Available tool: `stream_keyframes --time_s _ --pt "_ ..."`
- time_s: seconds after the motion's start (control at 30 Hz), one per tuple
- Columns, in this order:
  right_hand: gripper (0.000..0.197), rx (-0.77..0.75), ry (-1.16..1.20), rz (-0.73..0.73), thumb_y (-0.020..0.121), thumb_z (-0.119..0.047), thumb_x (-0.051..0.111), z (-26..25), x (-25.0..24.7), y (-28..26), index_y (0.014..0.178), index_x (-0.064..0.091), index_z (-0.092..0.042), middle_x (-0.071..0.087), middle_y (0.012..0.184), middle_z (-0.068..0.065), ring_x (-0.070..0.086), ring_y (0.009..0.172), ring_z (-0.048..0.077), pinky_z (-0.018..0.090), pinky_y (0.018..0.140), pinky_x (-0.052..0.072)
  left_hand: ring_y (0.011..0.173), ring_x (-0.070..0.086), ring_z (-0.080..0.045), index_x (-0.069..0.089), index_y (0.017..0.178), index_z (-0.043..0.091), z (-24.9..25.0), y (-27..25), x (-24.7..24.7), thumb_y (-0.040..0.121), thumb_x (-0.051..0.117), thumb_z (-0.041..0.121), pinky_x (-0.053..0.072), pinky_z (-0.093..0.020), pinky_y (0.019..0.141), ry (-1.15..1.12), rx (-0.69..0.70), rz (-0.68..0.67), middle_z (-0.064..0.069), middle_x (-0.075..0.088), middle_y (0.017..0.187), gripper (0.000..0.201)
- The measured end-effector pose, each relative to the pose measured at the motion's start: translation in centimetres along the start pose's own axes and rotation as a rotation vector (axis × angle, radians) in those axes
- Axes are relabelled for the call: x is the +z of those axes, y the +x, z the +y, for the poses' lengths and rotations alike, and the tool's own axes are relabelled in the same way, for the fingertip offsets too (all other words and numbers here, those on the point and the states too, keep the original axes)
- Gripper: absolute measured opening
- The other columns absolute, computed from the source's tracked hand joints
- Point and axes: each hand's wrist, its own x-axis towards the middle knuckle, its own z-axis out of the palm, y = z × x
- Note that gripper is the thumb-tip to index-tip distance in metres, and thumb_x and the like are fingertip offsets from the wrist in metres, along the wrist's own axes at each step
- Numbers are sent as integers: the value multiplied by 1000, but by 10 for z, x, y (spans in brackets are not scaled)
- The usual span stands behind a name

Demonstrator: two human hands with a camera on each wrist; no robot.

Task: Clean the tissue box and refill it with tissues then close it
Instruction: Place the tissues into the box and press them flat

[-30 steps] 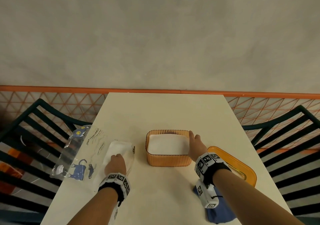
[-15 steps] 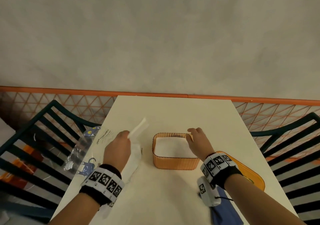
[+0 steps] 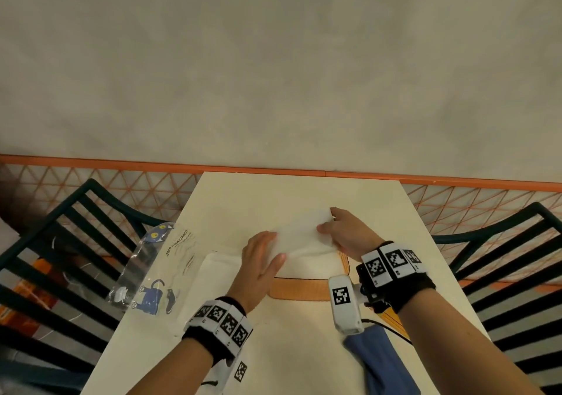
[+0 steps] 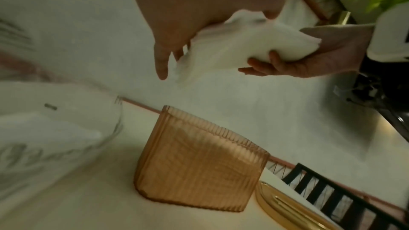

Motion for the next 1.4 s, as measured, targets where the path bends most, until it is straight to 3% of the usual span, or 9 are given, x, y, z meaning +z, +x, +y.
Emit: stream_keyframes --time_s 0.23,0.33,0.47,0.63,0.73,0.87,1.03,1.23,1.4 --pt "35 -34 245 -105 90 5 45 -9 -14 -18 126 49 4 60 122 21 63 99 28 30 74 54 110 56 -34 40 136 15 10 16 -3 91 34 59 52 -44 80 -1019 -674 127 -16 51 133 63" --pt "35 -28 312 -147 91 3 45 -12 -18 -25 125 51 3 61 123 20 64 101 28 28 71 55 116 56 -44 46 134 12 9 17 -5 85 37 68 50 -56 85 -1329 -735 -44 -21 55 132 75" --pt "32 0 339 -106 90 0 47 -12 -25 -29 122 54 0 65 113 15 65 95 26 28 67 53 111 59 -41 56 125 10 18 20 -6 83 39 70 49 -60 84 -1355 -708 -82 -20 62 123 75" --pt "32 95 181 -70 91 -11 51 2 -16 -23 122 52 -5 63 116 14 61 103 30 34 78 51 96 61 -31 58 119 10 33 26 -5 92 54 32 60 -43 61 -1116 -761 -29 -14 63 115 36" --pt "35 122 132 53 88 -6 51 7 -17 -10 123 46 -4 59 111 14 58 95 28 35 75 50 93 59 -31 54 117 9 34 35 -3 95 50 15 59 -43 62 -937 -727 40 -13 61 109 23" --pt "64 104 -197 214 85 -1 58 15 -20 14 141 29 -9 52 128 18 53 110 33 35 92 45 109 56 -37 52 123 1 29 60 -5 96 48 12 49 -51 93 -409 -620 96 -20 58 121 30" --pt "71 161 -431 308 85 -3 59 38 -12 31 144 20 -8 53 127 21 52 116 35 36 89 44 99 60 -32 60 110 -9 9 81 2 92 54 18 44 -31 78 268 -577 3 -23 63 117 33" --pt "61 179 -461 375 90 -1 45 73 -2 40 145 19 -8 57 122 23 54 113 36 37 90 45 107 59 -31 55 116 7 -22 80 24 89 58 23 49 -36 89 438 -625 -63 -15 62 119 32" --pt "61 168 -523 372 90 1 40 79 -3 41 146 15 -9 56 120 24 56 110 36 38 88 47 116 49 -34 34 140 29 -27 78 31 94 50 24 42 -36 98 563 -588 -70 -15 43 130 49"
